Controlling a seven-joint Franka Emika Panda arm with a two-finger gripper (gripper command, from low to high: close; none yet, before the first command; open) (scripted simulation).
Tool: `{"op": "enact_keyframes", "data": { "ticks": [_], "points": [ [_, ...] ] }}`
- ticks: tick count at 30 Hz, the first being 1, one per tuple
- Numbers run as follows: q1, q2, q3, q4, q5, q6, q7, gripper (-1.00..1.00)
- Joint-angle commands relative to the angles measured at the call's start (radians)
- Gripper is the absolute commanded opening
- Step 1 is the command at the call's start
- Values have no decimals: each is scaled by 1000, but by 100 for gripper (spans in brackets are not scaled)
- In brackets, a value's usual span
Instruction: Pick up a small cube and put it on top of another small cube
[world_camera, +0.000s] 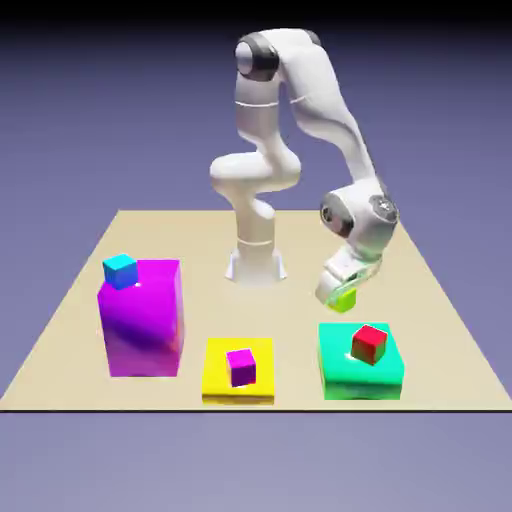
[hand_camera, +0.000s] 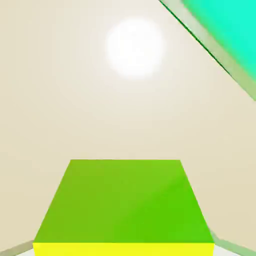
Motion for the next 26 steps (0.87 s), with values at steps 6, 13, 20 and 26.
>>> {"op": "enact_keyframes", "data": {
  "ticks": [6, 13, 20, 26],
  "points": [
    [-7, 64, -15, 217, -91, -138, -159, -100],
    [-16, 140, -32, 471, -193, -299, -347, -100],
    [-27, 216, -55, 550, -274, -296, -424, -100],
    [-26, 208, -52, 562, -268, -314, -429, 100]
  ]
}}
